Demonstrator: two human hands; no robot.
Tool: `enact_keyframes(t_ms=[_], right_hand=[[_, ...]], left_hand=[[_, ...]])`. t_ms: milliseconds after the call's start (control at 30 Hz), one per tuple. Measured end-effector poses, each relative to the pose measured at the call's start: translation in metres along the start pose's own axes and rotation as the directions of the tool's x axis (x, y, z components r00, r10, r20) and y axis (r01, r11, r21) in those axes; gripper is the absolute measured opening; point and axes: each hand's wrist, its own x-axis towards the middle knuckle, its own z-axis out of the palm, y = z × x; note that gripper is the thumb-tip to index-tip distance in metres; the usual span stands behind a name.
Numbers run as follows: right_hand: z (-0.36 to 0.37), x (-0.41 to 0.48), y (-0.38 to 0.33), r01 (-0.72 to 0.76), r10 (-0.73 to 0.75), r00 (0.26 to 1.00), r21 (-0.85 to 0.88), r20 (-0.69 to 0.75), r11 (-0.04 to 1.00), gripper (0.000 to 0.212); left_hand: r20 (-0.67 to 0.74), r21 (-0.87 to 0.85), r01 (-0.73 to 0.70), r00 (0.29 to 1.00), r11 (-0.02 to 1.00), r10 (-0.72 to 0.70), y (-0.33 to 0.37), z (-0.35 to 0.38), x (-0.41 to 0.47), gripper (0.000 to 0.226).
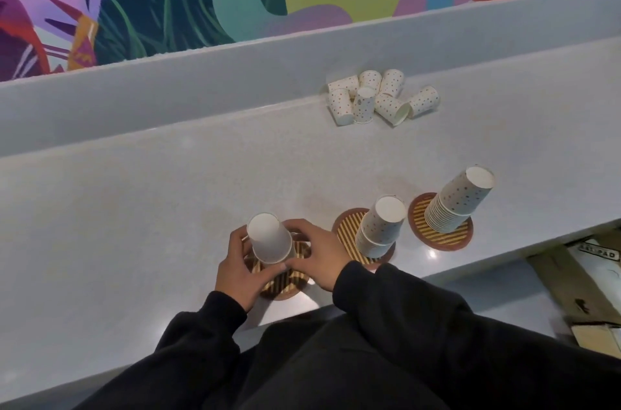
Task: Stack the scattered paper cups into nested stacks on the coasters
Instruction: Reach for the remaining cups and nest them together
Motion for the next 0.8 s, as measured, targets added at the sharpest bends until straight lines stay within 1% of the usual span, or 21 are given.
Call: enact_keyframes(t_ms=[133,200,267,367,467,700,800], right_hand=[[0.003,-0.001,0.010,-0.035,0.035,0.999,-0.011,0.010,0.999,0.066],[0.007,-0.002,0.014,-0.041,0.043,0.999,-0.051,0.029,0.998,0.066],[0.012,-0.004,0.016,-0.023,0.026,0.999,-0.120,0.027,0.993,0.067],[0.018,-0.002,0.023,0.006,-0.008,1.000,-0.175,-0.010,0.984,0.069],[0.021,0.001,0.030,0.005,-0.009,1.000,-0.197,-0.020,0.980,0.068],[0.031,0.010,0.045,-0.004,-0.011,0.998,-0.227,-0.065,0.974,0.054],[0.032,0.011,0.046,-0.004,-0.011,0.998,-0.222,-0.063,0.975,0.053]], left_hand=[[0.040,0.081,0.023,0.999,0.996,-0.027,-0.009,0.006,0.002,0.103],[0.071,0.166,0.019,0.997,0.986,-0.031,-0.015,0.012,0.005,0.100],[0.073,0.220,0.000,0.997,0.975,-0.017,-0.017,0.016,0.008,0.090],[0.060,0.228,-0.015,0.998,0.974,0.001,-0.016,0.018,0.010,0.080],[0.051,0.243,-0.016,0.999,0.970,0.003,-0.022,0.016,0.010,0.081],[0.041,0.231,-0.012,0.999,0.973,0.002,-0.022,0.015,0.009,0.077],[0.046,0.227,-0.004,0.999,0.974,-0.006,-0.021,0.016,0.009,0.078]])
